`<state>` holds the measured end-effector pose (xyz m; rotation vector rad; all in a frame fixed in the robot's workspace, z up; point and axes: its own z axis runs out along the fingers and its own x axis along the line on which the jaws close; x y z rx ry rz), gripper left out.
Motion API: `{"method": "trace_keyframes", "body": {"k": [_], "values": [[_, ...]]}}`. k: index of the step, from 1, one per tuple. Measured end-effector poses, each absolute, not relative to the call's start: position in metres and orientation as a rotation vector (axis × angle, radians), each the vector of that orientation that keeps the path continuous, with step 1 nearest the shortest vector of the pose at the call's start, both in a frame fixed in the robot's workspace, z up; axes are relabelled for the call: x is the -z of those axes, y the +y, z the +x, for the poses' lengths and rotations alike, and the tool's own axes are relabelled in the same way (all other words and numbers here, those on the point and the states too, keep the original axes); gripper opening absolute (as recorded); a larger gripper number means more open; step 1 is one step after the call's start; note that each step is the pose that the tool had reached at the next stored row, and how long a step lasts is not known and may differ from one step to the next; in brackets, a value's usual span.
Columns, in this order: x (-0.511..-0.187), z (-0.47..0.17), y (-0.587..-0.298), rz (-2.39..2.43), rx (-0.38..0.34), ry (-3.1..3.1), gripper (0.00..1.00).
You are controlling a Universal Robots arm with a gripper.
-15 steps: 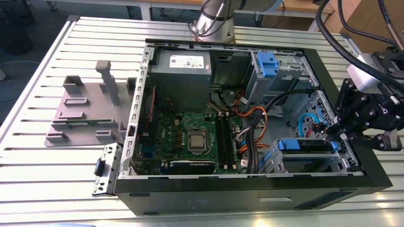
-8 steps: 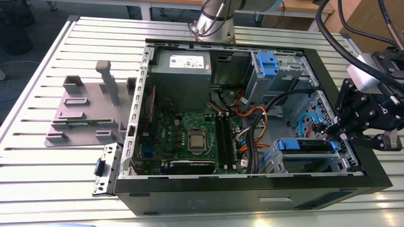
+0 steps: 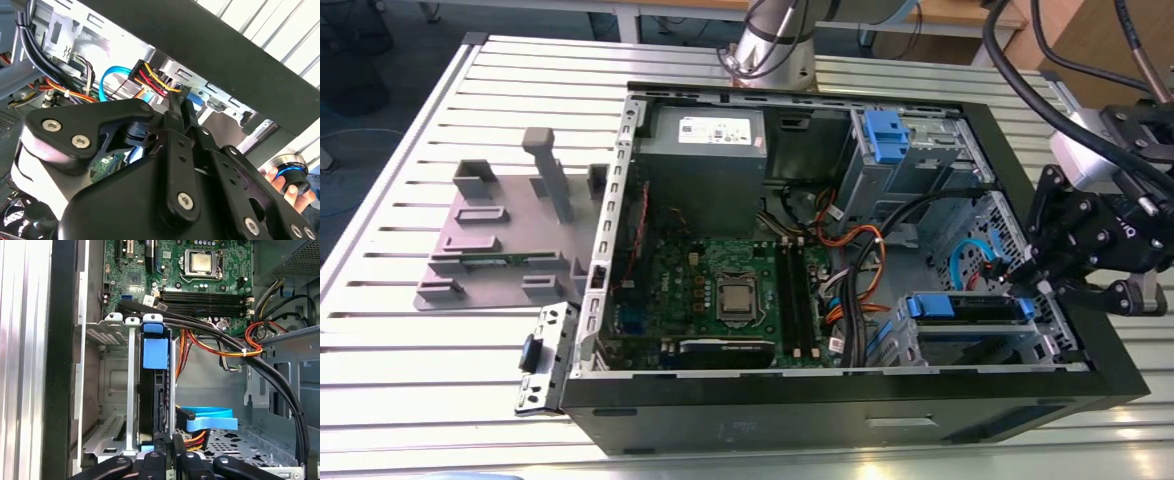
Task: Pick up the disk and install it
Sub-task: 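Insert the first disk wire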
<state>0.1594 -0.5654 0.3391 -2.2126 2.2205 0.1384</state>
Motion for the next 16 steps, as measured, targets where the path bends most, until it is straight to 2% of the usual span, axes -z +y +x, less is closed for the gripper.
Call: {"method": "trace_keyframes", "body": {"k": [16], "values": [[-0.339, 0.147, -0.565, -2.212, -0.138, 2.221, 0.18]]}}
